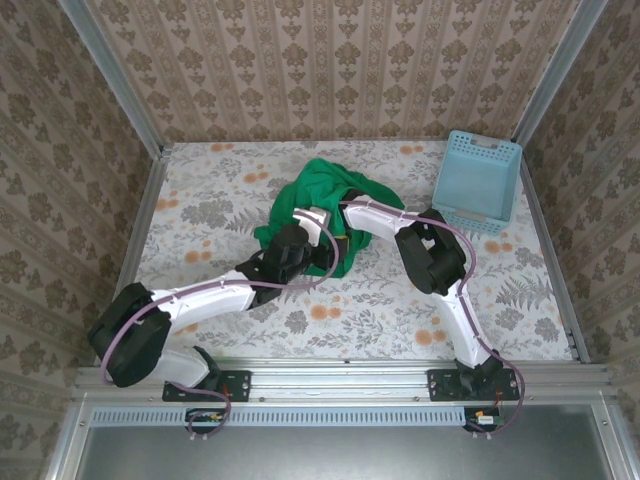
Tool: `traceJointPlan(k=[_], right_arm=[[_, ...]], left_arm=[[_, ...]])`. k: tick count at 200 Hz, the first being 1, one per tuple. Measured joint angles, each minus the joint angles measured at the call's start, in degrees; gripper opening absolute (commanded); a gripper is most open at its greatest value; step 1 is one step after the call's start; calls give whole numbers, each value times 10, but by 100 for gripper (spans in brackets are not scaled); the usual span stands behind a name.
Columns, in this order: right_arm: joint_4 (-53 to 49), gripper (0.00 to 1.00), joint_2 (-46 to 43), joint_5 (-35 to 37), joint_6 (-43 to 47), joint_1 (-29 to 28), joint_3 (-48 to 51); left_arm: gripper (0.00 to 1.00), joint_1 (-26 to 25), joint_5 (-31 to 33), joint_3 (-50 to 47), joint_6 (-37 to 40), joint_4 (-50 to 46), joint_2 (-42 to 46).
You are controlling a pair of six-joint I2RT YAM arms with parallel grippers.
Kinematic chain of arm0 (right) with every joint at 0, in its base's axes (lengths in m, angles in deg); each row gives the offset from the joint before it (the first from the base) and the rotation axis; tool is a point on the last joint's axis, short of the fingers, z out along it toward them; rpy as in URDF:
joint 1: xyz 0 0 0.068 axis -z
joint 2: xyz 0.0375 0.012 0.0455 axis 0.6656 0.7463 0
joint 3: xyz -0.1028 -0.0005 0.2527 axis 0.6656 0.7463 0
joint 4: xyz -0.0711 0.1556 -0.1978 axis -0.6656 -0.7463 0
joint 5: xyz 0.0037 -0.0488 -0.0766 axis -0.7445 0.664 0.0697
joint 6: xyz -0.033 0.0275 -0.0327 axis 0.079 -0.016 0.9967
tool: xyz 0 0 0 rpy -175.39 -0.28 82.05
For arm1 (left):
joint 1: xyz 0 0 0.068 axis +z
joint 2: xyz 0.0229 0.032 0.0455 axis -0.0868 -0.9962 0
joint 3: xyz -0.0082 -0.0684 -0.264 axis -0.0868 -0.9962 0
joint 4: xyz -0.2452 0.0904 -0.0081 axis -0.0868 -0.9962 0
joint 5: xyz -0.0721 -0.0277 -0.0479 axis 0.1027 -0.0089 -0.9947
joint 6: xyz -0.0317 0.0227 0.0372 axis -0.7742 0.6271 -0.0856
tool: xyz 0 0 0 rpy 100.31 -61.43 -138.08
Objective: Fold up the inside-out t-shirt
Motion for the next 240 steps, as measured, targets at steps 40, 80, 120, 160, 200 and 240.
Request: traceJointPlan(k=[40,80,120,160,200,240], right_arm=[[0,77,-1,5,-7,0,2],[-13,76,-1,28,-7,4,2],[-40,78,-1,54,-6,15,-2],[-92,81,23,76,-2,18,-46],[-136,81,53,80,6,17,-115],[-172,67,88,80,10,15,-175]], left_arm=[[14,2,7,0,4,-16,12],[0,-24,24,0,10,-75,92],[0,-31,35,2,7,-138,202],[0,-64,31,59,6,-212,257],[0,-118,33,119,6,-261,259],[0,-148,35,149,6,-271,238]])
